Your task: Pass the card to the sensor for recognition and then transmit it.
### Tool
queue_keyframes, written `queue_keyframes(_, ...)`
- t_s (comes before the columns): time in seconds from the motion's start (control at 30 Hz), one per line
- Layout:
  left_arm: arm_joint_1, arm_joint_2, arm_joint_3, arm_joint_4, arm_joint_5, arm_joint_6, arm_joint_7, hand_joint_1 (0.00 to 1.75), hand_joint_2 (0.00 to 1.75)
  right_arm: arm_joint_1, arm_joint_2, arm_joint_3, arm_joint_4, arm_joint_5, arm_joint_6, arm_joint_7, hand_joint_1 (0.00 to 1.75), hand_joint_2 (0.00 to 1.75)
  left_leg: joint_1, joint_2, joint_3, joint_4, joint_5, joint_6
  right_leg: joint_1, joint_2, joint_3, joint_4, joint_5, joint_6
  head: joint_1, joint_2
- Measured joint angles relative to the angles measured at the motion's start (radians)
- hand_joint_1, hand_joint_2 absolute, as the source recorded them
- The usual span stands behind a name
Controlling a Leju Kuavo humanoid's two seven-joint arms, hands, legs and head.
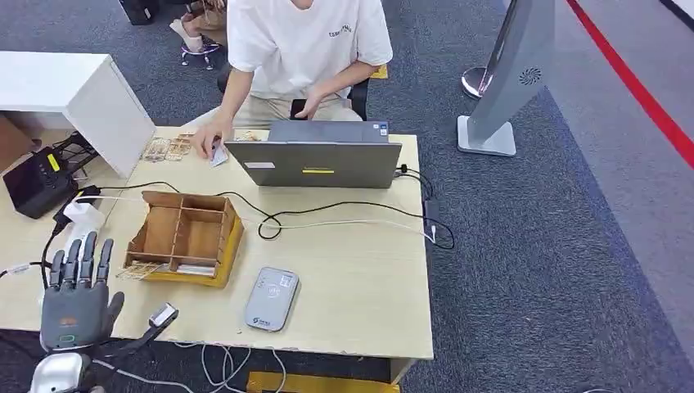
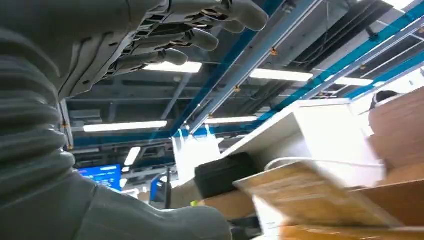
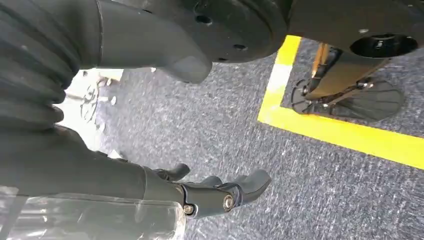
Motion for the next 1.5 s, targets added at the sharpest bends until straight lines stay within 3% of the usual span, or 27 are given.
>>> queue_keyframes(0.27,-0.089,-0.037,-0.062,0.085,0.0,0.0,0.003,0.0,1.75,-0.005,-0.003,0.015,0.0,0.018,0.0,0.0,0.0,1.75,0.0,0.001,0.0,0.0,0.0,0.0,0.0,0.001,0.0,0.0,0.0,0.0,0.0,0.0)
queue_keyframes(0.7,-0.099,-0.054,-0.061,0.162,0.0,0.0,0.016,0.0,1.75,-0.005,-0.008,0.015,0.0,0.018,0.0,0.008,0.0,1.75,0.0,0.001,0.0,0.0,0.0,0.0,0.0,0.001,0.0,0.0,0.0,0.0,0.0,0.0)
queue_keyframes(1.5,-0.06,-0.044,0.054,0.191,0.0,0.0,-0.014,0.0,1.75,-0.002,-0.015,0.015,0.0,0.024,0.0,0.003,0.0,1.75,0.0,0.0,0.0,0.0,0.0,0.0,0.0,0.001,0.0,0.0,0.0,0.0,0.0,0.0)
